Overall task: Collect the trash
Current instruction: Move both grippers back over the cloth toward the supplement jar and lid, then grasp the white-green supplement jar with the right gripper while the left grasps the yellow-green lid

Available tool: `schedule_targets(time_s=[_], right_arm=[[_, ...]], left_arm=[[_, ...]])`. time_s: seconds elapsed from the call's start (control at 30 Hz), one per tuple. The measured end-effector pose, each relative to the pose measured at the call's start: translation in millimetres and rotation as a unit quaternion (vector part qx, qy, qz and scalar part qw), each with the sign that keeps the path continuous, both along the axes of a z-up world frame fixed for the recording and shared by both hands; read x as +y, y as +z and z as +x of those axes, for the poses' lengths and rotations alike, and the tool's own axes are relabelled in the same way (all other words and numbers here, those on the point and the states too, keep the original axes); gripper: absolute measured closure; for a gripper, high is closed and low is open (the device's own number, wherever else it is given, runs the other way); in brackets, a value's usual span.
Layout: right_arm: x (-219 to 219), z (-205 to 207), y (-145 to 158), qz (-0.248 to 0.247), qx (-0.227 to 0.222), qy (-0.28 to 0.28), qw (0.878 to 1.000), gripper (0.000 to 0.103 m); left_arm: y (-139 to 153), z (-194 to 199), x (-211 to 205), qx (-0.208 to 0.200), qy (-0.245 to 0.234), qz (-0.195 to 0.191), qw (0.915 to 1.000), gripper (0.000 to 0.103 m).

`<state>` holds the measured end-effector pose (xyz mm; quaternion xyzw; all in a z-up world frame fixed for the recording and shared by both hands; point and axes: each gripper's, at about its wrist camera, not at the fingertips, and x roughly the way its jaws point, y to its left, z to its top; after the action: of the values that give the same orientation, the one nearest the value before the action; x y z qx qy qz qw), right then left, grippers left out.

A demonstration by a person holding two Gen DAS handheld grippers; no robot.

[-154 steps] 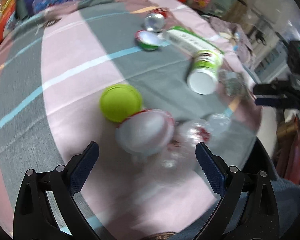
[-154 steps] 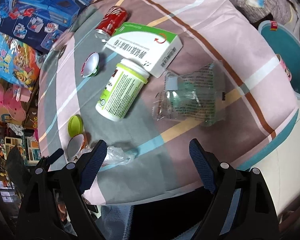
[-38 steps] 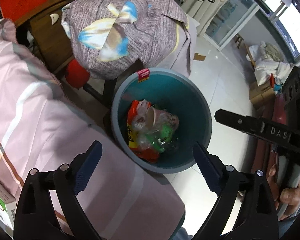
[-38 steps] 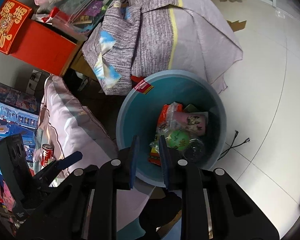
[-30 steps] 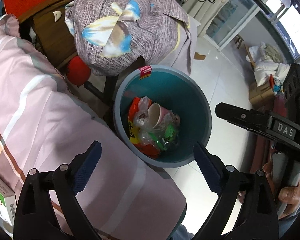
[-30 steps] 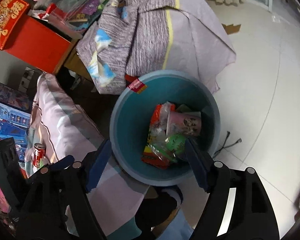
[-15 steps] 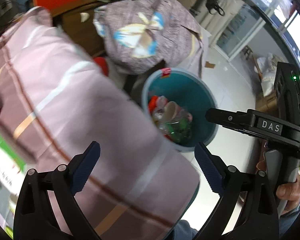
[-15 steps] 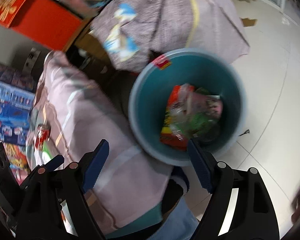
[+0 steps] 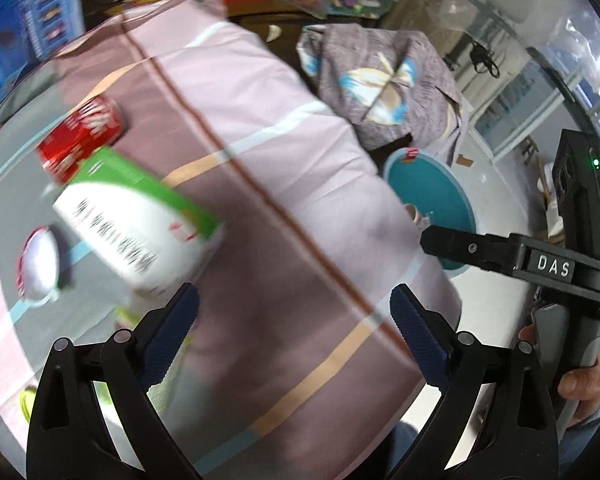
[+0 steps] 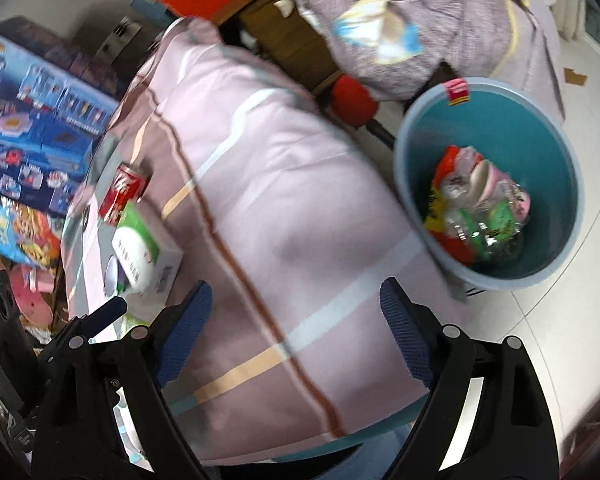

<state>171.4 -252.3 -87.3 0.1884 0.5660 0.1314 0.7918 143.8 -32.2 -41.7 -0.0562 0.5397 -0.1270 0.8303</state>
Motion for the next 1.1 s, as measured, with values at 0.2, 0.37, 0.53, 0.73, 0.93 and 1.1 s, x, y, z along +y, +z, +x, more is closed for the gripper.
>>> schedule_targets(time_s=[0.2,0.37,0.53,0.73,0.93,1.1], right_arm=[[31,-8,8,-0.008,-0.004,0.019,1.0,0.021],[56,-14,12,-0.019,-0.002,0.033,0.999,0.021],[91,-28,8,-0.03,0.008,0.059,0.998,0.021],[137,-55,-1,-0.035,0.019,0.103,0.994,0.021],[181,-77,-10,-0.042,0.032,0.143,0.988,0.021],[212,-71,-9,-0.051,0.032,0.156,0.986,0.021]], left_arm=[[1,-13,42,-0.008,0.028,-0.008,0.9996,0.006],[0,-28,78,-0.01,0.047,-0.02,0.9987,0.006],[-4,-62,122,-0.019,0.071,-0.008,0.9972,0.006],[-13,-112,168,-0.019,0.093,0.01,0.9955,0.006],[-26,-153,206,-0.015,0.111,0.027,0.9934,0.006],[-35,-150,237,-0.01,0.152,0.007,0.9883,0.006]])
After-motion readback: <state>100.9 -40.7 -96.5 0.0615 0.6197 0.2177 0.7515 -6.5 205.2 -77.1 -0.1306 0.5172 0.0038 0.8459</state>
